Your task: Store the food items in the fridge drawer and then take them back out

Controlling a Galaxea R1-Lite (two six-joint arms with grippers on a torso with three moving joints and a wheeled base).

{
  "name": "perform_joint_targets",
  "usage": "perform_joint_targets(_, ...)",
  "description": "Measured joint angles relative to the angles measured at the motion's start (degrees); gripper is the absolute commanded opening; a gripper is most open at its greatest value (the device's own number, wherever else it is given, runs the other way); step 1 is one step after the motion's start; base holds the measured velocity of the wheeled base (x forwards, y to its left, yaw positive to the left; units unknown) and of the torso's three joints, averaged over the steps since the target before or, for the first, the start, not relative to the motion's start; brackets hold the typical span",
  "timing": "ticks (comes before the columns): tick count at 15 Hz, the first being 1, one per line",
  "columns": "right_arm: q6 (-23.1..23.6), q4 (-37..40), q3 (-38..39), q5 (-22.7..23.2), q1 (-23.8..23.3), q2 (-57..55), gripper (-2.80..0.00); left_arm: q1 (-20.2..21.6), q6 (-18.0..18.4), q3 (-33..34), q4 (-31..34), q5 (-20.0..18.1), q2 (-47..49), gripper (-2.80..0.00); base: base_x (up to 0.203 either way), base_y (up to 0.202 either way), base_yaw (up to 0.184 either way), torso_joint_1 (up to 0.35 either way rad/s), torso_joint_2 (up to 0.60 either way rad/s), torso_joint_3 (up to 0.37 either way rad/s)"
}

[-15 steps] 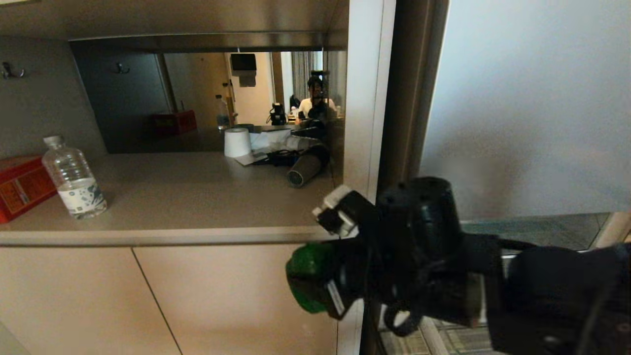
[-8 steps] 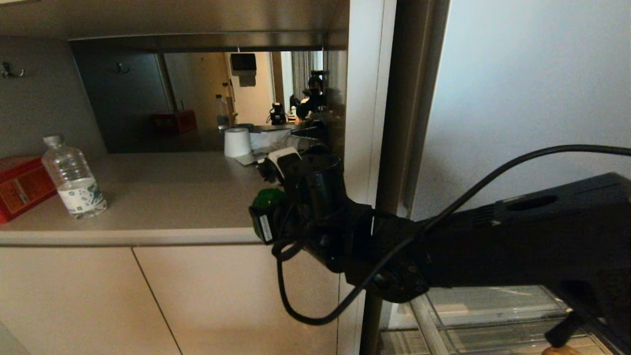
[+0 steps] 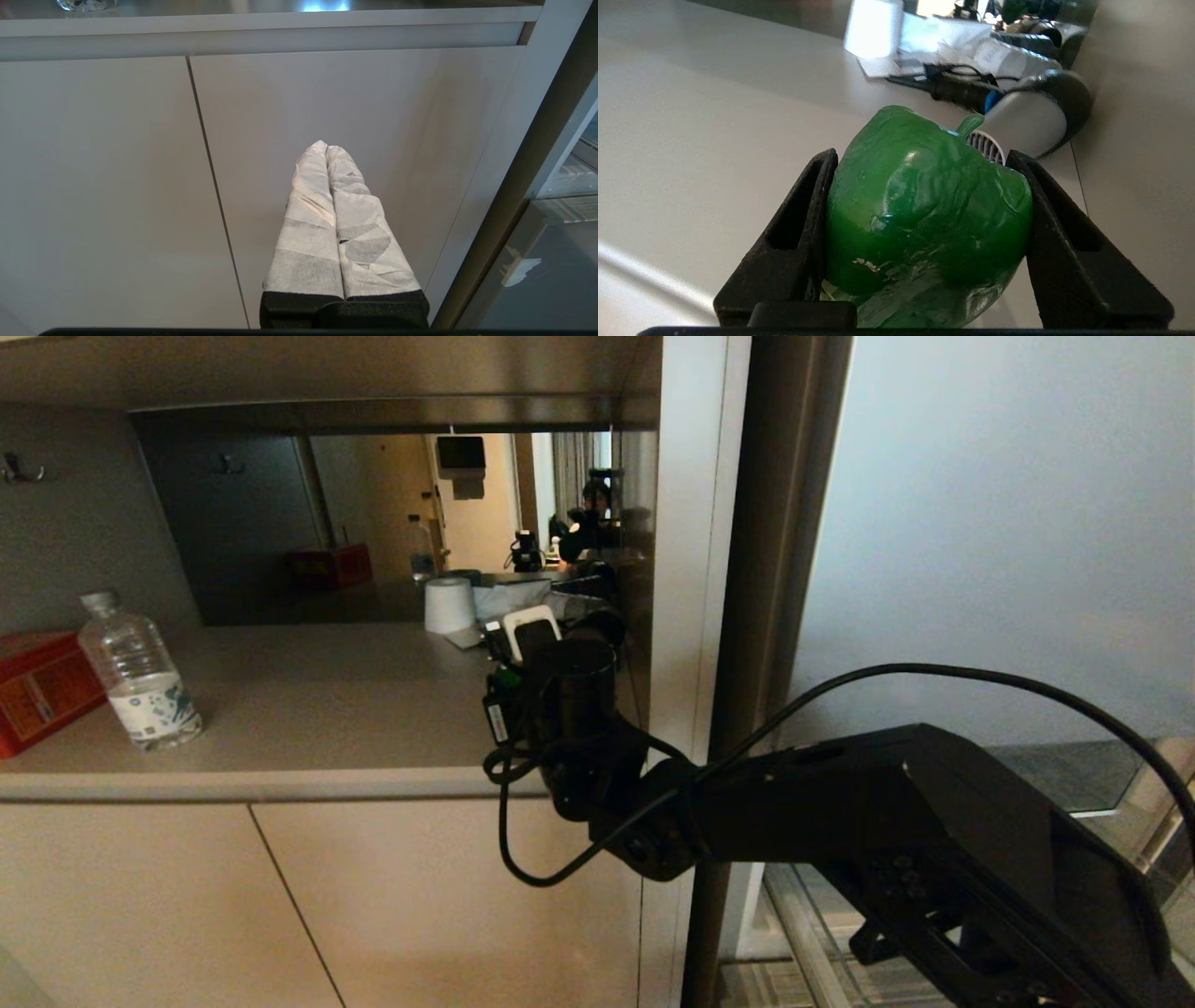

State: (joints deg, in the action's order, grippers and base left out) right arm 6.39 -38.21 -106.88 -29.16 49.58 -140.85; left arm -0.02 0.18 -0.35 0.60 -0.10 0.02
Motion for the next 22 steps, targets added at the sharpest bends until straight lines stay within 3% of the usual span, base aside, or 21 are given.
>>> perform_joint_targets(4,2.4,-0.1,-3.9,-0.1,-1.8,-3.1,-2.80,0.0,0.0,0.0,0.0,0.0,0.0,-2.80,0.000,0.000,0.000,0.000,0.00,0.000)
perform_joint_targets(12,3.6,-0.1,-4.7,0.0,-2.8,-5.2,-2.80,0.0,0.0,0.0,0.0,0.0,0.0,-2.80,0.000,0.000,0.000,0.000,0.00,0.000)
perform_joint_targets(13,3.7,0.0,-4.8,0.0,-3.1,-5.3,0.00,0.0,0.0,0.0,0.0,0.0,0.0,-2.80,0.000,0.000,0.000,0.000,0.00,0.000)
perform_joint_targets(22,3.7,-0.3,-4.9,0.0,-3.4,-5.8,0.00,0.0,0.0,0.0,0.0,0.0,0.0,-2.80,0.000,0.000,0.000,0.000,0.00,0.000)
